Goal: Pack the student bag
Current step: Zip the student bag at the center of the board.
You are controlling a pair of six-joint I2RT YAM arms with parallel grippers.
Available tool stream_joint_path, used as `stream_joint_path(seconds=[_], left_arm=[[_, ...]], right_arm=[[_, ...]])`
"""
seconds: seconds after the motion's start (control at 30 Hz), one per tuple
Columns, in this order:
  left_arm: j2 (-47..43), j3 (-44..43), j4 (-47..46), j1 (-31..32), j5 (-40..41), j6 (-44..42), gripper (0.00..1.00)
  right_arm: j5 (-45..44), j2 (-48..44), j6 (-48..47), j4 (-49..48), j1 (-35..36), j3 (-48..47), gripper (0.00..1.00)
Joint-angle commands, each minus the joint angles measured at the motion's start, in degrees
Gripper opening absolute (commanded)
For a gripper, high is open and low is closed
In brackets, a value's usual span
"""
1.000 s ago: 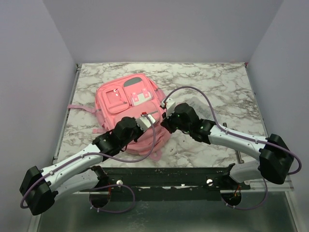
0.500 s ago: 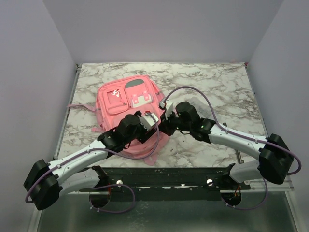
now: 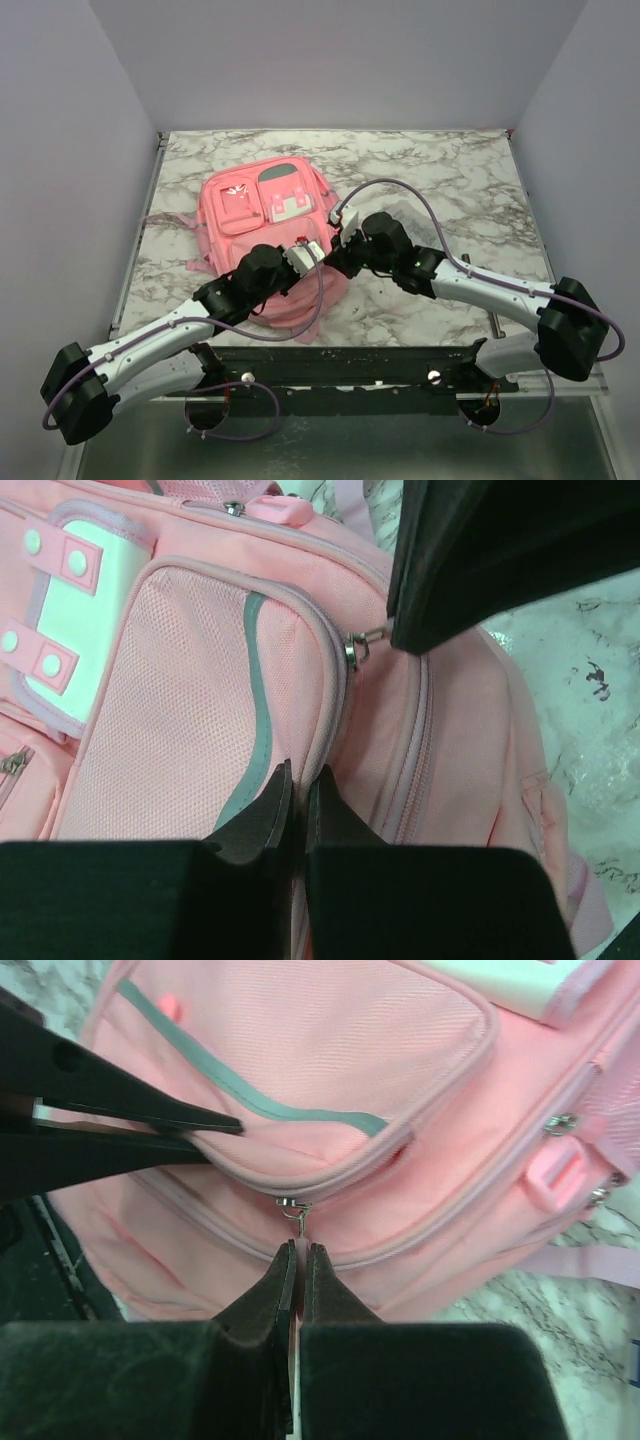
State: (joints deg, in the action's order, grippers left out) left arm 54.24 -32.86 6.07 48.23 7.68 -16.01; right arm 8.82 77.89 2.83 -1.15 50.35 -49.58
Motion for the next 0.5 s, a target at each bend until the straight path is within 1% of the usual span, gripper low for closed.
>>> stream_joint_path(seconds=[0.0, 0.13, 0.2, 0.3, 0.47], left_arm=[[-5.66, 2.24, 1.10, -0.92, 6.23, -4.27, 0.00], [-7.71, 3.25, 1.22, -0.92, 7.11, -5.42, 0.00], [-8.10, 3.07, 1.57, -0.91, 7.33, -5.52, 0.00], [-8.97, 3.17, 1.51, -0.92, 5.39, -5.48, 0.00], [-11.40, 3.56, 1.51, -0.86, 3.75, -6.04, 0.00]], right_arm=[[-11.81, 1.12, -5.30, 4.42, -1.06, -0.34, 0.01], [-14.66, 3.94, -5.54, 7.97, -4.34, -4.52, 0.01], [-12.59, 5.20, -5.96, 7.87, -5.74, -6.21, 0.01], [-9.28, 8.15, -6.43, 5.51, -6.25, -8.88, 0.01], [-10.63, 16.71, -9.26, 6.39, -6.56, -16.05, 0.00]])
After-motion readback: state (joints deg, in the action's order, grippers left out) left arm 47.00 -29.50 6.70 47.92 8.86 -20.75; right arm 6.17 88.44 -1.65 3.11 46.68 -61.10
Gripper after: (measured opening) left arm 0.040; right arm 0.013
